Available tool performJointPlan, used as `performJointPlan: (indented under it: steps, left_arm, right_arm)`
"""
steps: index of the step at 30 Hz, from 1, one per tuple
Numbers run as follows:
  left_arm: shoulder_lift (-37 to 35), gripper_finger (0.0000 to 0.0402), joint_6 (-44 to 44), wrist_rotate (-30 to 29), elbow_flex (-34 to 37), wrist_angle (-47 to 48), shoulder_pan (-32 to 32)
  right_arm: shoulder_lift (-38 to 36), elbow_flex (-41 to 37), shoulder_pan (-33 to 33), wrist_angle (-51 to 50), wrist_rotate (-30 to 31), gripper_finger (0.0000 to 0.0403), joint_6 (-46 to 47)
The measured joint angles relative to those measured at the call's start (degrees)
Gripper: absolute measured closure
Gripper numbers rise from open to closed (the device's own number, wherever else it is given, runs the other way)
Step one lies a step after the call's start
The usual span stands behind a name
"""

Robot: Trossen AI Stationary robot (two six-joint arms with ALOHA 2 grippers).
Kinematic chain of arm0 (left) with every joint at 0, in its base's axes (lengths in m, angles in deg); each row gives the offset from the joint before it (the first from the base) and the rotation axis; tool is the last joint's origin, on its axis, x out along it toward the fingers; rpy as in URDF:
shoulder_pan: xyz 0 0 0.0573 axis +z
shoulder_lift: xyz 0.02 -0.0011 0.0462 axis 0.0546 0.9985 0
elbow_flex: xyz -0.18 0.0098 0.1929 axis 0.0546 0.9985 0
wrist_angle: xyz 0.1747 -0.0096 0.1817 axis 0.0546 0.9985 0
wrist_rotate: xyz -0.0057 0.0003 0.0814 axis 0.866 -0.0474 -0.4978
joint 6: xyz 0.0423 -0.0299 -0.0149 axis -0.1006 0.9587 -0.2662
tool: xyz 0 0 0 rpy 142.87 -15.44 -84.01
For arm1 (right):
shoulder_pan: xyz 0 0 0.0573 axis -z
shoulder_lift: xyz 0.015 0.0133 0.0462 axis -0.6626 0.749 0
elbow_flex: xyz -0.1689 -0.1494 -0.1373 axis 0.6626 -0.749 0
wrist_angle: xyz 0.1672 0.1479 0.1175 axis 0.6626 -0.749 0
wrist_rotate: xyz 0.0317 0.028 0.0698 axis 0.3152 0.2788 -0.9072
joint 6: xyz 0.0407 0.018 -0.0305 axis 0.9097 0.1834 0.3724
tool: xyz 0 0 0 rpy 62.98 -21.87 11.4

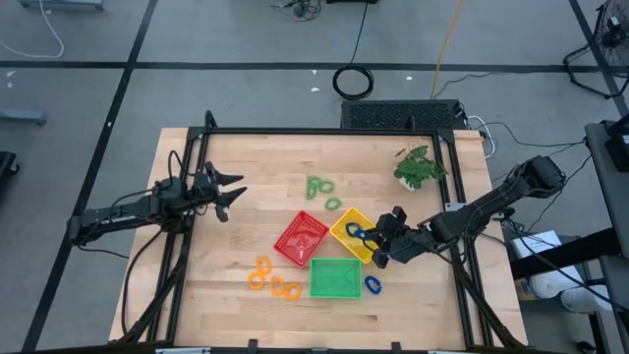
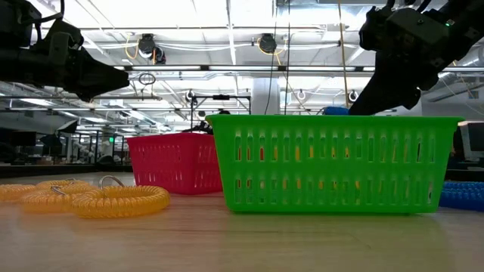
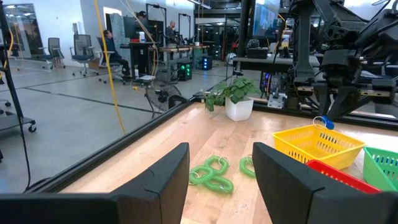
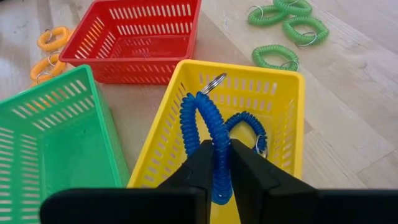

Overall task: Sort spring keychains
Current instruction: Put the blue spring keychain into the yellow bin

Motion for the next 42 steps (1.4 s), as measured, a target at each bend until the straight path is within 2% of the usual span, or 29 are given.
performJointPlan:
  steps: [23,27,30,33,35,38,42]
  left_arm:
    - [-0.01,0.0217,0.00,0.00,0.01,0.00,0.00]
    - [-0.02,0.0217,0.00,0.00,0.00,0.00,0.00]
    - [-0.02,0.0217,0.00,0.00,0.01,-0.01,-0.01]
    - [-0.02,0.0217,0.00,0.00,0.01,-0.01,0.00]
    - [0.00,0.0217,0.00,0.00,0.02,-0.02,0.00]
    - [-0.01,0.0217,0.00,0.00,0.02,-0.02,0.00]
    - [-0.02,0.0217,0.00,0.00,0.02,-0.02,0.00]
  right_arm:
    - [0.00,0.00,0.00,0.14,0.02,0.0334,-0.43]
    - [0.00,-0.02,-0.23,3.32,0.02,0.0326,-4.81]
    - [0.00,-0.02,-1.55,7.42,-0.36,0.0313,-12.58]
    - [-0.04,-0.02,-3.22,11.28,-6.94,0.0291,-21.51]
    - [-0.04,-0.02,-4.13,12.61,-12.01,0.0270,-23.58]
    - [-0.04,-0.02,-5.25,10.48,-17.47,0.0235,-22.19]
    - [-0.04,-0.02,-5.95,-0.82,-21.66,0.0195,-14.88]
